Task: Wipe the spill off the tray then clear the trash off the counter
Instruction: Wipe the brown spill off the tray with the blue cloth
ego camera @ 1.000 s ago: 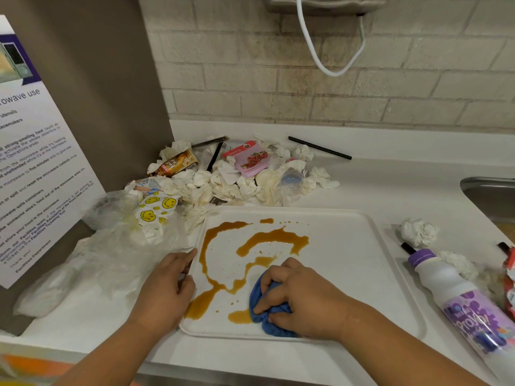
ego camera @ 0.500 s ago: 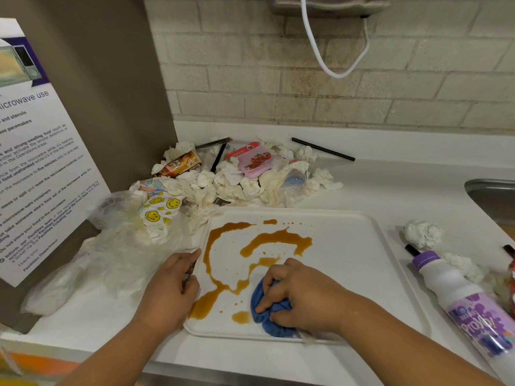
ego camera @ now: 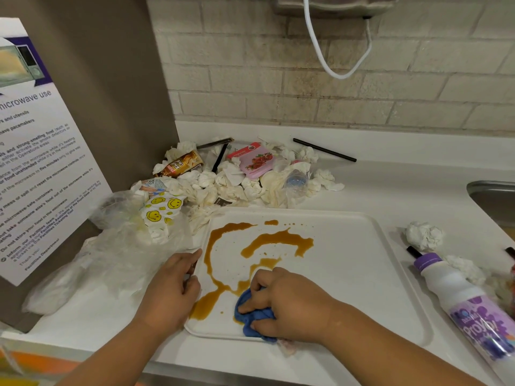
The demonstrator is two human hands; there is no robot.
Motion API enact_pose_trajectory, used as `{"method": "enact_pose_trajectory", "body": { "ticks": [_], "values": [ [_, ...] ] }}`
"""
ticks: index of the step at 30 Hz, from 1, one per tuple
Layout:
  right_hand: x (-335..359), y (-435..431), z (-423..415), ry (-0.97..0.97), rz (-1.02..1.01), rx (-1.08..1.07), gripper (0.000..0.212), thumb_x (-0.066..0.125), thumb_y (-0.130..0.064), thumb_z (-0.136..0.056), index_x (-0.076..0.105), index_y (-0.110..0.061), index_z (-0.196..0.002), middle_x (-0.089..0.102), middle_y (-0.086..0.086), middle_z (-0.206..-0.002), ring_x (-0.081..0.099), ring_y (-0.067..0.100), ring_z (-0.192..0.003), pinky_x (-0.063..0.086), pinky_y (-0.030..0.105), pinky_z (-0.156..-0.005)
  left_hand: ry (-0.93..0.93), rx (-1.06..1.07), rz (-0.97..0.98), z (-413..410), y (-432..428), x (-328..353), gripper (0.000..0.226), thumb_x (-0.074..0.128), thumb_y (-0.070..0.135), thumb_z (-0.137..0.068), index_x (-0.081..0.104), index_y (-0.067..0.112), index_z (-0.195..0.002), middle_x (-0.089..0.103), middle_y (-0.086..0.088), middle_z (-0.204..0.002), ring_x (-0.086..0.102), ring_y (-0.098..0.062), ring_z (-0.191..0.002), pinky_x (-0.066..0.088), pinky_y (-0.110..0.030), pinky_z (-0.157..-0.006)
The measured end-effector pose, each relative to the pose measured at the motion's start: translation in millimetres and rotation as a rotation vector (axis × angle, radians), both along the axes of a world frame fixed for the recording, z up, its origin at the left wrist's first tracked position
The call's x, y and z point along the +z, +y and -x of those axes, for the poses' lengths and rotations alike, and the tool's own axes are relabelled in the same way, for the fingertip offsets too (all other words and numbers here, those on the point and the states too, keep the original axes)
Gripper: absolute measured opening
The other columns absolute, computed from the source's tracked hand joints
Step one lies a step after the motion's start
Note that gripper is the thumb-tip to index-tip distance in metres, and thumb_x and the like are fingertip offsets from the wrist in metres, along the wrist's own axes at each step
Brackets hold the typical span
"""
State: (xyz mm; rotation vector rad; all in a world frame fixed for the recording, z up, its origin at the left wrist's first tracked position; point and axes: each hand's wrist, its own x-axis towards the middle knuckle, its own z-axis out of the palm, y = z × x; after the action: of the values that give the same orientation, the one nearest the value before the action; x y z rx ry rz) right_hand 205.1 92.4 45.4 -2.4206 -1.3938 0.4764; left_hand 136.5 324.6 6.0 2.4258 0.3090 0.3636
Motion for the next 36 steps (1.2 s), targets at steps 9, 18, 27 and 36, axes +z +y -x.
{"method": "enact_pose_trajectory", "body": {
  "ticks": [9, 18, 27, 36],
  "values": [
    [2, 6, 0, -0.002, 0.019, 0.007, 0.038, 0.057, -0.042, -0.087, 0.058, -0.041, -0.125, 0.046, -0.012, -0.112, 0.043, 0.014, -0.102, 0.035, 0.025, -0.082, -0.022, -0.015, 0.007, 0, 1, -1, 0.049, 0.052, 0.005, -0.087, 0.052, 0.019, -0.134, 0.053, 0.008, -0.123, 0.052, -0.010, -0.105, 0.036, -0.019, -0.090],
    [8, 12, -1, -0.012, 0.037, 0.097, 0.033, 0.057, -0.036, -0.087, 0.063, -0.037, -0.119, 0.047, -0.010, -0.112, 0.042, 0.017, -0.102, 0.043, 0.033, -0.087, -0.010, -0.023, 0.006, 1, 0, 0, 0.054, 0.042, 0.024, -0.081, 0.052, 0.019, -0.133, 0.052, 0.008, -0.122, 0.053, -0.012, -0.109, 0.037, -0.021, -0.093],
    [8, 33, 9, -0.088, 0.058, 0.108, 0.040, 0.052, -0.041, -0.090, 0.054, -0.036, -0.130, 0.046, -0.002, -0.113, 0.044, 0.024, -0.098, 0.039, 0.031, -0.079, 0.000, -0.026, 0.007, 0, 1, -1, 0.059, 0.040, 0.025, -0.077, 0.052, 0.019, -0.134, 0.051, 0.011, -0.120, 0.052, -0.008, -0.104, 0.035, -0.014, -0.088],
    [10, 23, 3, -0.066, -0.015, 0.079, 0.035, 0.055, -0.034, -0.088, 0.061, -0.038, -0.122, 0.048, -0.007, -0.110, 0.041, 0.019, -0.101, 0.039, 0.029, -0.082, -0.009, -0.031, 0.010, 0, 1, -1, 0.053, 0.044, 0.022, -0.081, 0.052, 0.021, -0.133, 0.052, 0.011, -0.123, 0.054, -0.010, -0.107, 0.038, -0.020, -0.092]
  ]
}}
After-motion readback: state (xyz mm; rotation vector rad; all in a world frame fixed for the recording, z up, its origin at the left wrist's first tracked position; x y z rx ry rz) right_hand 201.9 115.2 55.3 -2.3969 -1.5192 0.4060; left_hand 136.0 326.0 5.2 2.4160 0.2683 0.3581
